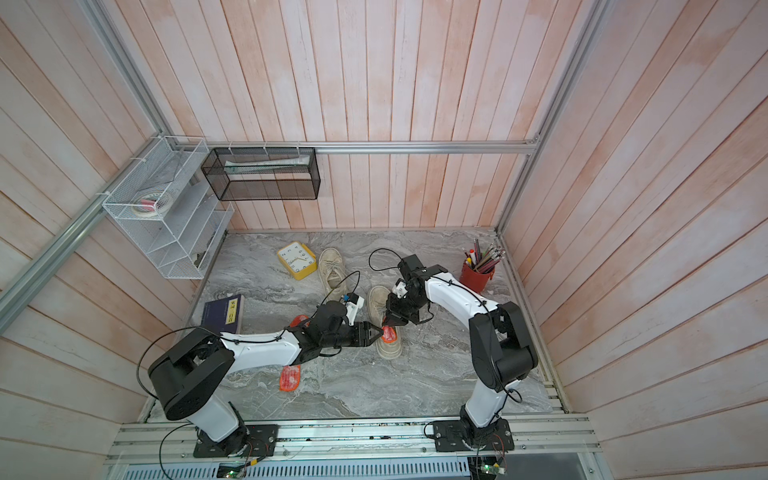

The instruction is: Remove the insole from the shoe

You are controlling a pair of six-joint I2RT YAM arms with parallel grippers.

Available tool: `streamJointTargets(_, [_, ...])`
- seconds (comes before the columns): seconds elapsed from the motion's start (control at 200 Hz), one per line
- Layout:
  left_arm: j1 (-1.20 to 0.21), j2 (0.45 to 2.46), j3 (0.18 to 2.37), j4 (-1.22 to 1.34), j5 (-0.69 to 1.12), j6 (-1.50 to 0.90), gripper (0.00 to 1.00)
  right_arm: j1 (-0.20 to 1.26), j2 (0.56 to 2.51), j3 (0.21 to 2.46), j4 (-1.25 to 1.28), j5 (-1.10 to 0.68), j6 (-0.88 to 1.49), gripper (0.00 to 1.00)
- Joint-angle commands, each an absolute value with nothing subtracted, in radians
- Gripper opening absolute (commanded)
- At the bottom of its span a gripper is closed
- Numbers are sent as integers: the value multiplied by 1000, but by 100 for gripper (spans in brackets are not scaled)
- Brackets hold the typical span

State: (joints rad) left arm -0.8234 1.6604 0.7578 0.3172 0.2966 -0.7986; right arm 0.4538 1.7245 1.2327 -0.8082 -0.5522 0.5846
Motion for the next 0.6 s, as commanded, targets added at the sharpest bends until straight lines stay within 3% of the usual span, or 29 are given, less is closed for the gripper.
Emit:
streamJointTargets(0.0, [-797,1647,729,349,277,-835,61,461,1695,1226,-827,-554,550,0])
streamJointTargets(0.595, [-778,1753,764,396,349,-855,60,479,1705,1236,-816,-587,553,0])
